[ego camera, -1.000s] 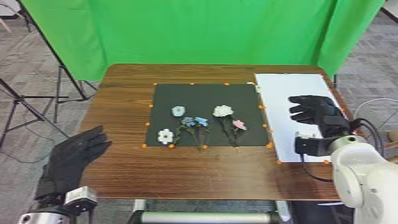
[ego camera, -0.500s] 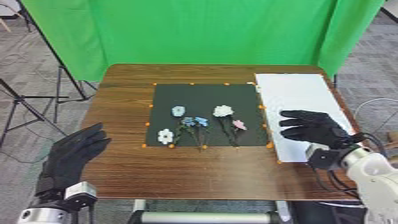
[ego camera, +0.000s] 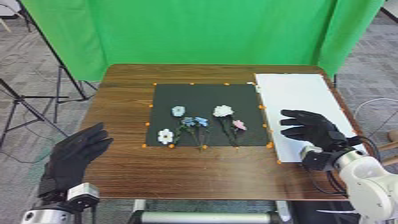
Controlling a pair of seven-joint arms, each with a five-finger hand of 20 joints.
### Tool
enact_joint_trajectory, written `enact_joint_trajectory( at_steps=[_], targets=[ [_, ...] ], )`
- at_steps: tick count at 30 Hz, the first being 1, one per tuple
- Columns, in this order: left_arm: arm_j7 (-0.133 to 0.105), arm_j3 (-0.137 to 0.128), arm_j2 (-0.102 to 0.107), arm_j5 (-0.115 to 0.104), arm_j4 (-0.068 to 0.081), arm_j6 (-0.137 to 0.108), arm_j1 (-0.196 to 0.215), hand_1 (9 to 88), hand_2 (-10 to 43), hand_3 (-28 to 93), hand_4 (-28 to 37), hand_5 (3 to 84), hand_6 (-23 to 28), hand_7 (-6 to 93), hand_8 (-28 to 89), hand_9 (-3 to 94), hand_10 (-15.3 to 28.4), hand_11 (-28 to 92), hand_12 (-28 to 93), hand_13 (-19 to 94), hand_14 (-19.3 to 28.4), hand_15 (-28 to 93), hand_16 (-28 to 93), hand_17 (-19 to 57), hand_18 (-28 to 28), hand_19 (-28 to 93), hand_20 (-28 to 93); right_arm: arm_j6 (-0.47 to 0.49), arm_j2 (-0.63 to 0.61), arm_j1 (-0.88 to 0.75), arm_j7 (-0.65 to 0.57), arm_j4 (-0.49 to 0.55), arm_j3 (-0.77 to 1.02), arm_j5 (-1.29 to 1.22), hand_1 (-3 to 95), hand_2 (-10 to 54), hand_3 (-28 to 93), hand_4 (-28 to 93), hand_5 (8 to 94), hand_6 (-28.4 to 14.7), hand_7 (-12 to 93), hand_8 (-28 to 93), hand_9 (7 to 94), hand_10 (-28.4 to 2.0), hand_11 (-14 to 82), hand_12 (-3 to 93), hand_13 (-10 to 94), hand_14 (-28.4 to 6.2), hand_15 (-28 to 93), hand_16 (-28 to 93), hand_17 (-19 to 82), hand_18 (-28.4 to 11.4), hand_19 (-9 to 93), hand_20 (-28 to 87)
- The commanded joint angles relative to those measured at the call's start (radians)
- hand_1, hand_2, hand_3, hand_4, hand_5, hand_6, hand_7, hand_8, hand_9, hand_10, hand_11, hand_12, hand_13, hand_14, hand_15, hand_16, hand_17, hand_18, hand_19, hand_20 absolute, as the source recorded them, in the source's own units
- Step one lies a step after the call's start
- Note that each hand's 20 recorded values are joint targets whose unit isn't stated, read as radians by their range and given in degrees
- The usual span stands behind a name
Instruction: Arrange flowers
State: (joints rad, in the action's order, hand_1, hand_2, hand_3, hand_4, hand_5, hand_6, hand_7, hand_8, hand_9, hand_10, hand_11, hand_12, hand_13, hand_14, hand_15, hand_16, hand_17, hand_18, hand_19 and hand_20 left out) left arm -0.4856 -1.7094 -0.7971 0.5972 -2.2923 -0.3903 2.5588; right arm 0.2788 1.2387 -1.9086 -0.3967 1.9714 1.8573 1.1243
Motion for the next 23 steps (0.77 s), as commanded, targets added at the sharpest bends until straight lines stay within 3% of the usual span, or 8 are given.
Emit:
enact_joint_trajectory(
  at_steps=[1,5,8,11,20,21,22,23],
  targets=[
    [0.024,-0.053,0.007,-0.004,0.010,0.034,0.046,26.7,5.1,82,-15.1,45.4,13.0,12.3,-8,37.9,21.5,33,9,28,28.2,56,-11,-9.3,21.6,57,14,-0.009,-0.017,0.001,0.023,-0.008,-0.025,0.000,22.7,9.4,86,-28,53.1,-0.1,20,-14,53.4,-14.4,16.2,15.5,36,-20.3,43,15,3,-22.6,56,23],
    [0.104,-0.128,-0.035,0.024,0.009,0.104,0.064,26.7,5.3,81,-15.0,45.4,13.1,12.2,-8,38.2,21.8,34,9,28,28.3,56,-11,-9.2,22.1,57,14,-0.008,-0.016,0.009,0.029,-0.011,-0.032,-0.002,22.8,9.4,86,-28,53.2,0.0,20,-14,53.6,-14.4,16.3,15.5,36,-20.2,43,15,3,-22.6,56,23],
    [0.130,-0.164,-0.048,0.026,0.013,0.133,0.069,26.7,5.3,81,-14.8,45.4,13.2,11.9,-8,38.4,21.9,33,9,29,28.3,56,-11,-8.9,22.4,57,15,-0.008,-0.015,0.005,0.038,-0.009,-0.031,-0.006,22.8,9.4,86,-28,53.3,0.0,20,-14,53.7,-14.4,16.4,15.5,36,-20.2,44,15,3,-22.5,56,23],
    [0.174,-0.199,-0.076,0.032,0.020,0.172,0.063,26.6,5.3,81,-14.5,45.5,13.3,11.6,-8,38.7,22.0,33,9,29,28.4,56,-11,-8.8,22.9,58,15,-0.005,-0.012,0.003,0.041,-0.008,-0.032,-0.002,22.6,9.5,86,-28,53.3,0.1,20,-14,53.9,-14.3,16.6,15.5,36,-20.2,44,15,3,-22.5,56,23],
    [0.167,-0.204,-0.083,0.031,0.028,0.173,0.047,26.6,5.1,81,-14.2,45.7,13.4,11.1,-7,39.0,22.3,32,9,29,28.4,55,-11,-8.8,23.1,58,14,0.008,-0.009,0.001,0.052,-0.007,-0.032,0.000,22.6,9.4,86,-28,53.2,0.3,20,-15,54.0,-14.2,16.7,15.5,36,-20.0,44,15,3,-22.5,56,23],
    [0.155,-0.203,-0.079,0.025,0.028,0.169,0.051,26.6,5.1,81,-14.2,45.7,13.4,11.0,-7,39.0,22.3,32,9,29,28.4,55,-11,-8.9,23.1,57,14,0.008,-0.011,0.006,0.054,-0.010,-0.035,-0.002,22.6,9.4,86,-28,53.2,0.3,20,-15,54.0,-14.2,16.7,15.5,36,-20.0,44,15,3,-22.5,56,23],
    [0.165,-0.204,-0.086,0.029,0.029,0.173,0.047,26.7,5.1,81,-14.2,45.7,13.4,11.0,-7,39.0,22.2,32,9,29,28.4,55,-11,-9.0,23.1,57,14,0.011,-0.009,0.003,0.052,-0.009,-0.032,-0.001,22.5,9.4,86,-28,53.2,0.3,20,-15,54.0,-14.2,16.7,15.5,36,-20.0,44,15,3,-22.5,56,23],
    [0.154,-0.200,-0.080,0.024,0.033,0.168,0.043,26.6,5.1,81,-14.2,45.8,13.4,11.0,-7,39.1,22.2,32,9,29,28.4,55,-11,-9.0,23.1,57,14,0.009,-0.011,0.005,0.058,-0.011,-0.034,0.002,22.5,9.4,86,-28,53.1,0.3,20,-15,54.0,-14.2,16.7,15.5,36,-20.0,44,15,3,-22.5,56,23]
  ],
)
